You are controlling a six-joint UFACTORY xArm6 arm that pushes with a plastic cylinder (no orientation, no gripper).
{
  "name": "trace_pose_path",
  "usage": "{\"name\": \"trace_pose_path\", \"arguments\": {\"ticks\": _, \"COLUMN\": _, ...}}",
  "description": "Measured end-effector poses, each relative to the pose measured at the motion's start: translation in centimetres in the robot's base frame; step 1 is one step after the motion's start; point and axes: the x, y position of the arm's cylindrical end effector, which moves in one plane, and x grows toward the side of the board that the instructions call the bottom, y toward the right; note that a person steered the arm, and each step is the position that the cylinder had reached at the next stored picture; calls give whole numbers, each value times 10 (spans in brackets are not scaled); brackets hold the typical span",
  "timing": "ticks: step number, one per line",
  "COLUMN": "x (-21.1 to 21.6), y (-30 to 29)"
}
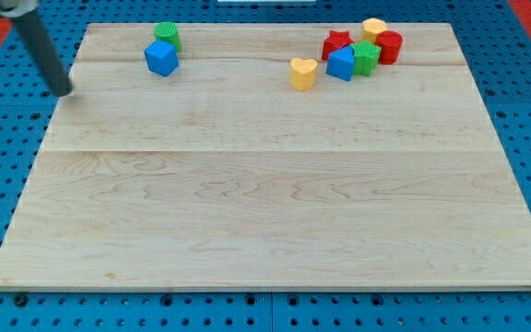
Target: Separate blue cube from green circle
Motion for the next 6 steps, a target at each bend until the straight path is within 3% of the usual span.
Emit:
{"name": "trace_pose_path", "arguments": {"ticks": 1, "x": -11, "y": 39}}
{"name": "trace_pose_path", "arguments": {"ticks": 2, "x": -33, "y": 8}}
{"name": "trace_pose_path", "arguments": {"ticks": 4, "x": -63, "y": 90}}
{"name": "trace_pose_path", "arguments": {"ticks": 6, "x": -81, "y": 100}}
